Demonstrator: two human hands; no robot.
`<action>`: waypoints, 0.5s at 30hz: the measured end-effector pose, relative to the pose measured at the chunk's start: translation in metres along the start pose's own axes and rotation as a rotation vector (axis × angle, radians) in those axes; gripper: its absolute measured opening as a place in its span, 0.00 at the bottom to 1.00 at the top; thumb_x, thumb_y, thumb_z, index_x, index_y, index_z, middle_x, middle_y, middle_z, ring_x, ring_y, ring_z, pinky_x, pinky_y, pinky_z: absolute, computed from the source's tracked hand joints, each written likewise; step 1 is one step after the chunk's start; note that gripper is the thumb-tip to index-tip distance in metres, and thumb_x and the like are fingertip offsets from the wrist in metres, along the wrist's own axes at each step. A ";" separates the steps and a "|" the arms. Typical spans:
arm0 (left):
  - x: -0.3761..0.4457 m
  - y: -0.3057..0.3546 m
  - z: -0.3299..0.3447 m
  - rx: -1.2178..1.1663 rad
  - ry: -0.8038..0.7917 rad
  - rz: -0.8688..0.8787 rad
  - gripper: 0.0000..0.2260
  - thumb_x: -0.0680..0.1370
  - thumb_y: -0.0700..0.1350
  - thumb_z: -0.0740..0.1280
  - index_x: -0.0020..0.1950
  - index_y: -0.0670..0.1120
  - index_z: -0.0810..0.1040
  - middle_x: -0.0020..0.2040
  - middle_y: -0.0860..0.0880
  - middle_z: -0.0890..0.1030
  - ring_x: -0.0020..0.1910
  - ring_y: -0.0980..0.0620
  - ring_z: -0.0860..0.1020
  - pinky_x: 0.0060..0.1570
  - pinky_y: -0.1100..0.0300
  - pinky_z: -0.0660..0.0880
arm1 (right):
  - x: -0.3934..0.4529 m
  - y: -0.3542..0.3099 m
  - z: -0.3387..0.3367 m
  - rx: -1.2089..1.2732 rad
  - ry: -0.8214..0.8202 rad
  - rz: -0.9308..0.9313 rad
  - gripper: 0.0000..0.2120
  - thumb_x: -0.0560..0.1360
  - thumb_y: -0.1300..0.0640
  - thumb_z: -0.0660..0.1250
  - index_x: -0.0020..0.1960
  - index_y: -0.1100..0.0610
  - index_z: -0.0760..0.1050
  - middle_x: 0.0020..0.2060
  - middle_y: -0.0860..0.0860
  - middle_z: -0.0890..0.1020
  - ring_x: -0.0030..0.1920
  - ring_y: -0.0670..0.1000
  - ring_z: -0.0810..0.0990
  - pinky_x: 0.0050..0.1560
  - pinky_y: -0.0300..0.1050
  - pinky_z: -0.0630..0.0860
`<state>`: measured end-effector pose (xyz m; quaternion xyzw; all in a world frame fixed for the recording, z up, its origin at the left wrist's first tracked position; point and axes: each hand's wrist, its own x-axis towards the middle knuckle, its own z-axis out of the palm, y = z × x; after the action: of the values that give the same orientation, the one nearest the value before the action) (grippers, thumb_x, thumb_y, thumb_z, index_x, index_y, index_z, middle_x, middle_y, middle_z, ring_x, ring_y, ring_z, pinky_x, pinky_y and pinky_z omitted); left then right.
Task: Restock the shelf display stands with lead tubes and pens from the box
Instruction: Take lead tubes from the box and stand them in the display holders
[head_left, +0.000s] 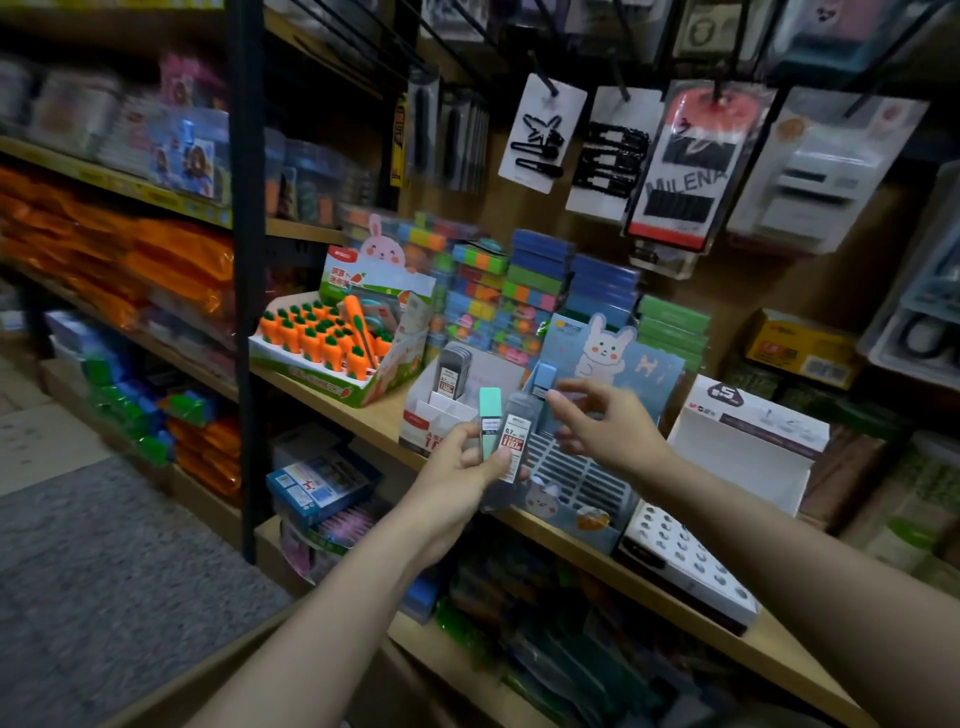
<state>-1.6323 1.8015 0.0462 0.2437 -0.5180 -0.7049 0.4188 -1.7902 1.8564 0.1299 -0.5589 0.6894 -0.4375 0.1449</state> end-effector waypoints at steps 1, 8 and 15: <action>-0.001 0.002 -0.001 -0.007 -0.017 -0.003 0.12 0.80 0.39 0.64 0.63 0.48 0.71 0.52 0.47 0.85 0.52 0.48 0.83 0.50 0.52 0.79 | -0.002 -0.005 0.006 0.108 -0.067 0.016 0.19 0.77 0.52 0.68 0.65 0.58 0.75 0.46 0.56 0.83 0.41 0.50 0.83 0.43 0.45 0.83; -0.003 0.029 -0.020 0.014 0.083 -0.004 0.10 0.80 0.41 0.64 0.61 0.44 0.72 0.53 0.44 0.83 0.49 0.49 0.83 0.49 0.53 0.80 | 0.014 -0.034 0.024 0.146 -0.039 -0.023 0.14 0.73 0.62 0.72 0.58 0.63 0.78 0.44 0.59 0.80 0.38 0.56 0.84 0.41 0.45 0.83; -0.001 0.063 -0.083 0.193 0.341 0.023 0.08 0.84 0.43 0.54 0.61 0.44 0.69 0.43 0.47 0.76 0.36 0.53 0.74 0.37 0.59 0.74 | 0.065 -0.053 0.028 -0.142 0.256 -0.277 0.08 0.75 0.57 0.72 0.52 0.55 0.77 0.43 0.50 0.81 0.38 0.46 0.81 0.34 0.28 0.75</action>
<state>-1.5461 1.7515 0.0766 0.3927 -0.5072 -0.5957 0.4834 -1.7584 1.7865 0.1737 -0.5971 0.6478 -0.4710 -0.0451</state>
